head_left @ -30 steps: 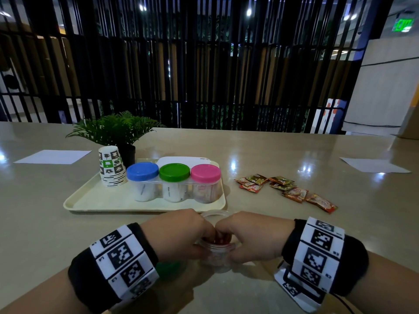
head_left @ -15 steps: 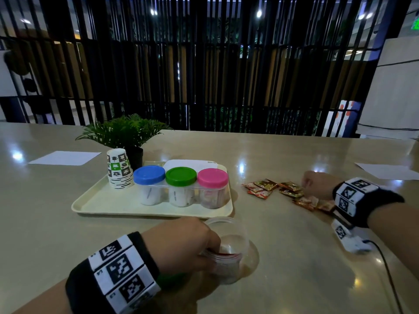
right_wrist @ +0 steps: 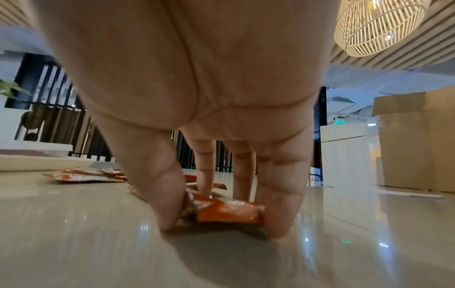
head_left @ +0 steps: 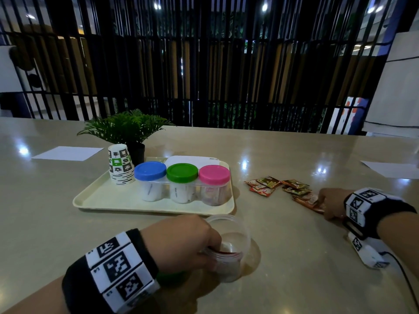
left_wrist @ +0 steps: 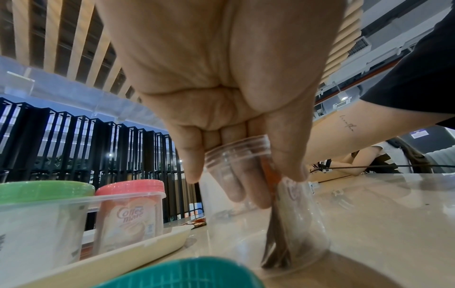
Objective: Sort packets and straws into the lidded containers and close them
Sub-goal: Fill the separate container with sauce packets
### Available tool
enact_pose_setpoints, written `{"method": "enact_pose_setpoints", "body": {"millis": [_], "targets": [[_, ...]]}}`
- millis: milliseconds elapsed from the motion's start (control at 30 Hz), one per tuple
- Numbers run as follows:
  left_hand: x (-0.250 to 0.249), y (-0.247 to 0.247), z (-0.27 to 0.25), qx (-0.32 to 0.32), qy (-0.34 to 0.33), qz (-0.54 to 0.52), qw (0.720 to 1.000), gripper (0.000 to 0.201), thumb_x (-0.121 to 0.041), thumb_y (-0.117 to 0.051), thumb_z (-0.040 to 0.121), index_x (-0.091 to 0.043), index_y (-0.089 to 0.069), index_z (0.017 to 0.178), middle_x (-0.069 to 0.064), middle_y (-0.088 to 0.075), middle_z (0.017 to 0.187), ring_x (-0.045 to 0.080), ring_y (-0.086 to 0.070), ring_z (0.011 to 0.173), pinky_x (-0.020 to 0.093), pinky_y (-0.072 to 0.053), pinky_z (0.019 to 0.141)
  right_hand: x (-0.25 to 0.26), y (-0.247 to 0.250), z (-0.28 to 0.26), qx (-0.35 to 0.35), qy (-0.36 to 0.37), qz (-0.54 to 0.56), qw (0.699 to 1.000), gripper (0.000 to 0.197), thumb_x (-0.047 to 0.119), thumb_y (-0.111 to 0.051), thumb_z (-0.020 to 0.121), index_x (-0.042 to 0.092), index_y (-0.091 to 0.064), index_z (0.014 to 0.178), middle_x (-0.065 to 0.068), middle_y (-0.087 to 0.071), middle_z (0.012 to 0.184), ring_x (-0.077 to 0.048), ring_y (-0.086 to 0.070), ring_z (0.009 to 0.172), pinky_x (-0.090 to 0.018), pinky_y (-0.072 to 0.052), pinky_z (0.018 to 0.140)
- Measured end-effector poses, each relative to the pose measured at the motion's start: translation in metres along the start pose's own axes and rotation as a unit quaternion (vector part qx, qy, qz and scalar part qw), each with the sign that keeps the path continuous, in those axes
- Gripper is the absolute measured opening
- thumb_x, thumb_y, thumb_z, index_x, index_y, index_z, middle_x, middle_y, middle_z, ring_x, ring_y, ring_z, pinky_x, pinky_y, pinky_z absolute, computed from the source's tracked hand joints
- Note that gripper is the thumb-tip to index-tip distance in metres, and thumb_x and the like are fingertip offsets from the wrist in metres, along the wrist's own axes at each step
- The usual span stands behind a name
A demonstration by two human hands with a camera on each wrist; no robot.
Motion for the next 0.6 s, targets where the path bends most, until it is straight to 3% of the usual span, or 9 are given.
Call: {"method": "enact_pose_setpoints", "body": {"millis": [67,133,233,300,467,533,600], "targets": [[0.001,-0.001,0.000,0.002,0.002,0.002,1.000,0.023,-0.040,-0.061,0.091,-0.025,-0.067,0.107,-0.005,-0.068,0.102,0.012,-0.059,0.094,0.035,-0.049,0.086,0.005,0.000,-0.002,0.014,0.018,0.088,0.996,0.059,0.032,-0.077,0.076,0.019,-0.047,0.125,-0.001,-0.057,0.115,-0.014,-0.054,0.093,-0.016,-0.042,0.056],[0.000,-0.001,0.000,0.002,0.003,0.003,1.000,0.023,-0.040,-0.061,0.091,-0.026,-0.066,0.108,-0.006,-0.067,0.103,0.012,-0.059,0.095,0.034,-0.049,0.087,0.011,-0.003,-0.002,0.036,0.043,0.147,0.988,0.070,0.039,-0.084,0.066,0.020,-0.050,0.124,0.000,-0.055,0.113,-0.015,-0.056,0.096,-0.024,-0.049,0.071],[0.000,-0.001,0.000,-0.005,0.004,0.008,1.000,0.023,-0.041,-0.061,0.091,-0.026,-0.066,0.108,-0.006,-0.067,0.103,0.012,-0.059,0.095,0.033,-0.049,0.086,0.024,-0.009,-0.004,0.045,0.070,0.172,0.982,0.079,0.039,-0.088,0.060,0.021,-0.049,0.127,-0.001,-0.051,0.125,-0.019,-0.050,0.112,-0.033,-0.047,0.095],[0.000,-0.001,0.000,-0.007,0.006,0.012,1.000,0.023,-0.041,-0.061,0.091,-0.025,-0.066,0.108,-0.005,-0.067,0.103,0.013,-0.059,0.096,0.033,-0.048,0.085,0.031,-0.014,-0.007,0.060,0.084,0.203,0.974,0.090,0.034,-0.091,0.056,0.027,-0.043,0.131,-0.003,-0.044,0.134,-0.023,-0.047,0.118,-0.040,-0.046,0.099],[0.000,-0.001,-0.001,-0.005,0.006,0.010,1.000,0.023,-0.040,-0.060,0.091,-0.025,-0.066,0.108,-0.004,-0.067,0.103,0.013,-0.059,0.096,0.036,-0.049,0.087,0.040,-0.015,-0.021,0.068,0.113,0.220,0.967,0.107,0.035,-0.093,0.046,0.040,-0.032,0.132,-0.002,-0.046,0.129,-0.023,-0.053,0.109,-0.043,-0.052,0.092],[0.000,-0.001,-0.001,-0.005,0.006,0.012,1.000,0.023,-0.040,-0.061,0.091,-0.025,-0.066,0.108,-0.005,-0.067,0.103,0.013,-0.059,0.096,0.035,-0.049,0.087,0.043,-0.017,-0.025,0.077,0.122,0.217,0.965,0.101,0.031,-0.093,0.047,0.038,-0.035,0.130,-0.002,-0.047,0.123,-0.022,-0.056,0.101,-0.038,-0.057,0.082],[0.000,-0.001,0.000,-0.004,0.005,0.012,1.000,0.023,-0.039,-0.062,0.091,-0.025,-0.066,0.109,-0.005,-0.067,0.104,0.012,-0.059,0.097,0.034,-0.049,0.088,0.048,-0.019,-0.034,0.101,0.143,0.227,0.958,0.082,0.016,-0.090,0.059,0.031,-0.041,0.124,-0.005,-0.048,0.118,-0.019,-0.059,0.089,-0.028,-0.057,0.063]]}}
Point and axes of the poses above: each hand's wrist, its own z-axis towards the middle knuckle, its own y-axis out of the back of the hand, x = y × z, the point moved 6 cm from there along z, towards the middle knuckle
